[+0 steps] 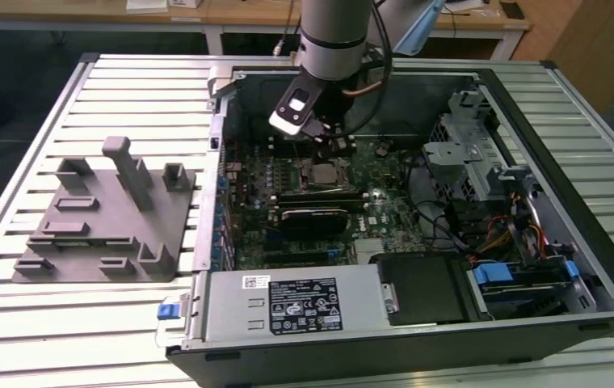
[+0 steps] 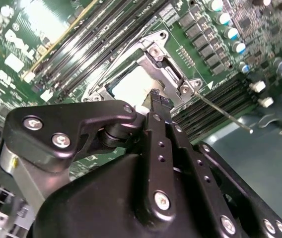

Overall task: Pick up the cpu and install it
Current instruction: 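Close the cpu cover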

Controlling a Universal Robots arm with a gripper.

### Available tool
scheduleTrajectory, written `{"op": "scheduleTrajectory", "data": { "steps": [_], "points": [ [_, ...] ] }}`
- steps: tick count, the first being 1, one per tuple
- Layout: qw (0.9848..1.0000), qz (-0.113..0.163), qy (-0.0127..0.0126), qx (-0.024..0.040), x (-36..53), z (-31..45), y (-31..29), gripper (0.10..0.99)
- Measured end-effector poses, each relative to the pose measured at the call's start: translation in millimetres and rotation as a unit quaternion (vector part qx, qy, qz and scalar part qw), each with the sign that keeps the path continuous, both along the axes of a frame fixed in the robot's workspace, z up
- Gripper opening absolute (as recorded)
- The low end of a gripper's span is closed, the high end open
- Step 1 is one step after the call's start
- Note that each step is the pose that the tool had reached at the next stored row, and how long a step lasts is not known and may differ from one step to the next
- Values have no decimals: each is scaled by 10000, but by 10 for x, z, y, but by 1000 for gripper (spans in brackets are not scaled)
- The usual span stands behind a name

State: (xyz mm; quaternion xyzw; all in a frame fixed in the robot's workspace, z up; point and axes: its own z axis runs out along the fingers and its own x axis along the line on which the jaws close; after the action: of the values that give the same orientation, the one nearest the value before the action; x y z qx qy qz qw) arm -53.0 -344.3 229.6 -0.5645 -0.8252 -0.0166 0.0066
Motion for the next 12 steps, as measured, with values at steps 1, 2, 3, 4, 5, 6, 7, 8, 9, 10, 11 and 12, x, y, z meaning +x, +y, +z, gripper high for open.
{"op": "scheduleTrajectory", "data": {
  "steps": [1, 2, 3, 4, 5, 6, 7, 8, 9, 10, 11, 12],
  "points": [
    [10000, 90, 0, -2, 0, 0, 0, 106],
    [9998, 177, 0, -3, 0, 0, 0, 106],
    [9997, 263, 0, -5, 0, 0, 0, 106],
    [9994, 349, 0, -6, 0, 0, 0, 106],
    [9991, 432, 0, -7, 0, -1, 0, 106],
    [9987, 514, 0, -9, 0, 0, 0, 106],
    [9982, 594, 0, -10, 0, -1, 0, 106],
    [9977, 675, 0, -12, 0, -1, 0, 106],
    [9972, 749, 0, -14, 0, -1, 0, 106],
    [9966, 822, 0, -16, 0, -1, 0, 106],
    [9960, 897, 0, -19, 0, -1, 0, 106],
    [9952, 976, 0, -21, 0, -1, 0, 106]
  ]
}}
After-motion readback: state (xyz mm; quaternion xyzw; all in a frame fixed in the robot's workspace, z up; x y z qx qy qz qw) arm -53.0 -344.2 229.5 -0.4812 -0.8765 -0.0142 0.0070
